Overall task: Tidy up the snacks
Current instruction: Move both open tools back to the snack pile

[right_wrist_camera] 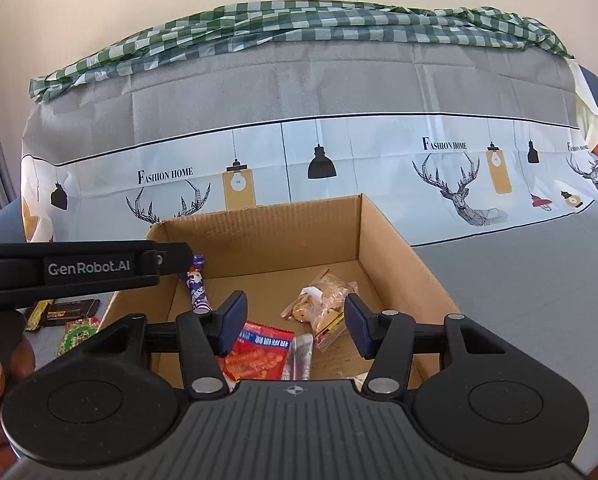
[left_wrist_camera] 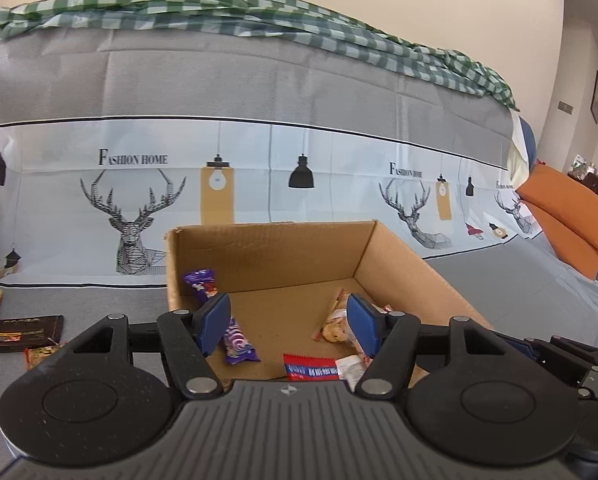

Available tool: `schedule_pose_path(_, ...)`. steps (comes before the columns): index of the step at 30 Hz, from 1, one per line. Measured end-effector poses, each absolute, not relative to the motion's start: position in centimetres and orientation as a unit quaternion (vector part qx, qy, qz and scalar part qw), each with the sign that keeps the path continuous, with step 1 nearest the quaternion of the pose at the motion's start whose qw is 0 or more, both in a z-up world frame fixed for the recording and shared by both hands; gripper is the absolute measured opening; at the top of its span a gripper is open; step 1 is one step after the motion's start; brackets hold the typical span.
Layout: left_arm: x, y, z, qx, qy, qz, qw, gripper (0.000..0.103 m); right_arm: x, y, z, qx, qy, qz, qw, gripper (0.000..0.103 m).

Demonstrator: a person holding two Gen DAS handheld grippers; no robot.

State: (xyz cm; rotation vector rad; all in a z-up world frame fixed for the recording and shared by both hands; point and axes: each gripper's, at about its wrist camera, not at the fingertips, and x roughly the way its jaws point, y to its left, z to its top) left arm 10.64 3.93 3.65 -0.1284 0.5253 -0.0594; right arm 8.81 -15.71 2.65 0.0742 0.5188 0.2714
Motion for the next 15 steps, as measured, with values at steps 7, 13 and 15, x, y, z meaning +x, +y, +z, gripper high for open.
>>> schedule_pose_path(7,8.6,6.3,4.0,-0.040,0.258,-0.014,0.965,0.049,8.1,-14.0,3.0,0.040,0.249,0.136,0.958,0.057)
schedule_pose_path(13,5.8,8.5,4.4,-0.016,0.257,0.001,0.966,0.024,6.8,-11.7,3.5,0.043,0.240,0.142,0.959,0.057)
schedule_pose_path(15,5.3,9.5,4.2,-0.037,0.275,-0.010,0.961,0.023,6.2,-10.9,3.7,0.044,0.235,0.146,0.960,0.057)
